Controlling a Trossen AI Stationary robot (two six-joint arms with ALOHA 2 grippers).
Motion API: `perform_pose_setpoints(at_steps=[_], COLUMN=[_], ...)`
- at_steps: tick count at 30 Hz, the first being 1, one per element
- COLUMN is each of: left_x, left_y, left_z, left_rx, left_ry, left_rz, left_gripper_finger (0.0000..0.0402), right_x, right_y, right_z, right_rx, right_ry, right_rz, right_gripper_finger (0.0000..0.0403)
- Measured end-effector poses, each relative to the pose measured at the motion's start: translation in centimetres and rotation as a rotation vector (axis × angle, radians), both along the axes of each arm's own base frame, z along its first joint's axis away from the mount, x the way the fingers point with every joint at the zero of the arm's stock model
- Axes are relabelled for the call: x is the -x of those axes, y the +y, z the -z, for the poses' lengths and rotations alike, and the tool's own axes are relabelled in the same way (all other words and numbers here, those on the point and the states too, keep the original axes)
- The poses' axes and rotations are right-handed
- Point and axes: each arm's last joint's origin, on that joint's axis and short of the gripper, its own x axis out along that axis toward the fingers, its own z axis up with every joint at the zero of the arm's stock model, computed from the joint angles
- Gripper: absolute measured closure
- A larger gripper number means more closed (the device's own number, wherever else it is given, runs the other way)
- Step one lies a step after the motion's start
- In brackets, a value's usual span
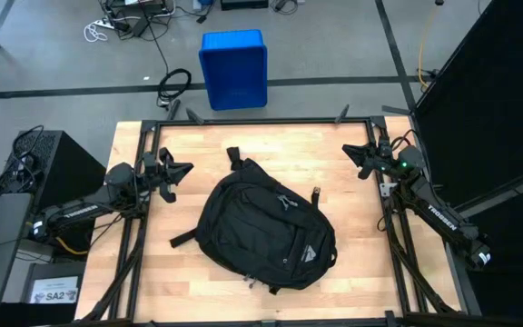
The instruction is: Unpack backpack
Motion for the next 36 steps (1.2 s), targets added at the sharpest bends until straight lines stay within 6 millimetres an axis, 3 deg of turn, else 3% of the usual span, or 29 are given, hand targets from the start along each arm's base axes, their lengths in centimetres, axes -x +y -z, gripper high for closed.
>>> perform_pose_setpoints(at_steps=[17,21,25,36], left_x=[0.2,0.4,0.3,-0.7], left_y=[-0.1,0.1,0.4,0.4], left_z=[-0.9,-1.1,-0.6,0.0], left_rx=[-0.03,-0.051,-0.04,-0.053], left_ry=[-0.088,-0.105,-0.058,0.08], left_rz=[-0.01,-0.095,-0.157,-0.049], left_gripper_finger=[0.0401,0.0402,0.0401,0.0402], right_x=[0.0,0.0,0.1,0.0], right_y=[0.0,0.0,0.0,0.3], right_z=[-0.2,-0.3,-0.6,-1.5], right_rx=[0.015,0.027,0.047,0.123], right_ry=[-0.012,-0.021,-0.037,-0.103], right_rz=[0.012,0.017,0.021,0.015], right_gripper_finger=[0.0373,0.0378,0.0376,0.0376])
